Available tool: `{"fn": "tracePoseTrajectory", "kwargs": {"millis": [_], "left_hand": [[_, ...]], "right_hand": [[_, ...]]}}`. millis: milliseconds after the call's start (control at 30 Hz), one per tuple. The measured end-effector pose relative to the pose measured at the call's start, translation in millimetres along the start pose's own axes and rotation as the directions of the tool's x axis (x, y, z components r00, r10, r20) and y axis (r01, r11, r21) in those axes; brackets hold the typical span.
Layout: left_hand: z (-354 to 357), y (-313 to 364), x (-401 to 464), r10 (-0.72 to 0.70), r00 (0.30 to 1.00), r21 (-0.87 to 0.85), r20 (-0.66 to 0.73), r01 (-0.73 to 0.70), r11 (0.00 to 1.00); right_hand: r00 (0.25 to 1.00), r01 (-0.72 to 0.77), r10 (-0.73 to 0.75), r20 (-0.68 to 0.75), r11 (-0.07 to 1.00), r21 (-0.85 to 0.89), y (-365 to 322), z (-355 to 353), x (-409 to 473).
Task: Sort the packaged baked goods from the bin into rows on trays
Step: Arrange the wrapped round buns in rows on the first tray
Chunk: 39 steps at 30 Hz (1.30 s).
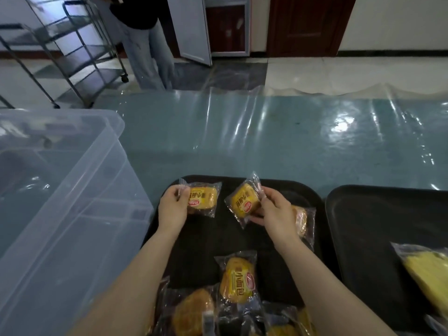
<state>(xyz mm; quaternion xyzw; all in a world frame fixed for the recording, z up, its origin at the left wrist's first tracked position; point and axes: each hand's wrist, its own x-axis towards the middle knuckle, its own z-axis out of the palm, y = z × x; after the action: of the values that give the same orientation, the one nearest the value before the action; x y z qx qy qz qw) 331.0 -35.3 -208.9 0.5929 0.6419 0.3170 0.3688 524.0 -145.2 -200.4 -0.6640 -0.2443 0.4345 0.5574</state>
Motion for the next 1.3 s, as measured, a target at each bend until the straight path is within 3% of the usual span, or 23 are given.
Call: {"fn": "tracePoseTrajectory", "kwargs": {"millis": [133, 233, 333, 433, 533, 600, 667, 733, 800, 900, 1033, 1133, 1300], "left_hand": [[3, -8, -2, 0.049, 0.997, 0.211, -0.058, -0.036, 0.977], [10, -7, -13, 0.317, 0.943, 0.387, -0.105, -0.255, 0.886], [19, -6, -17, 0.429, 0.903, 0.445, 0.019, -0.392, 0.805], [27, -7, -18, 0.408, 0.904, 0.488, 0.130, -0.417, 0.767], [31, -9, -15, 0.424, 0.875, 0.573, 0.234, -0.476, 0.667], [29, -7, -11, 0.440, 0.830, 0.580, 0.344, -0.556, 0.595], [26, 1, -10, 0.448, 0.807, 0.546, 0.385, -0.590, 0.594], [24, 5, -13, 0.473, 0.813, 0.488, 0.340, -0.582, 0.651], [23, 2, -18, 0.488, 0.838, 0.409, 0.245, -0.546, 0.731], [27, -4, -23, 0.483, 0.868, 0.383, 0.115, -0.487, 0.785], [41, -13, -20, 0.383, 0.877, 0.584, 0.290, -0.479, 0.656], [39, -19, -10, 0.363, 0.848, 0.596, 0.386, -0.530, 0.603], [15, -5, 13, 0.388, 0.786, 0.539, 0.482, -0.615, 0.575]], "right_hand": [[0.998, -0.045, 0.039, -0.042, 0.987, -0.154, 10, -4, 6], [0.998, 0.025, -0.042, -0.045, 0.944, -0.329, 8, -2, 8], [0.994, 0.059, -0.090, -0.068, 0.928, -0.367, 6, -1, 12], [0.990, 0.067, -0.095, -0.102, 0.966, -0.249, 4, -4, 14], [0.990, 0.069, -0.089, -0.107, 0.981, -0.178, 0, -7, 19], [0.993, 0.071, -0.091, -0.070, 0.968, -0.242, -5, -8, 22], [0.997, 0.077, -0.084, -0.003, 0.931, -0.356, -10, -7, 26], [0.988, 0.139, -0.152, 0.020, 0.840, -0.525, -14, -4, 27], [0.950, 0.216, -0.312, -0.002, 0.663, -0.717, -14, 0, 25], [0.906, 0.256, -0.423, 0.004, 0.541, -0.801, -9, 12, 11], [0.927, 0.305, -0.318, 0.198, 0.332, -0.893, 12, 25, -1], [0.907, 0.391, -0.277, 0.318, 0.272, -0.879, 14, 25, 5], [0.912, 0.365, -0.282, 0.299, 0.220, -0.905, 11, 27, 5]]}}
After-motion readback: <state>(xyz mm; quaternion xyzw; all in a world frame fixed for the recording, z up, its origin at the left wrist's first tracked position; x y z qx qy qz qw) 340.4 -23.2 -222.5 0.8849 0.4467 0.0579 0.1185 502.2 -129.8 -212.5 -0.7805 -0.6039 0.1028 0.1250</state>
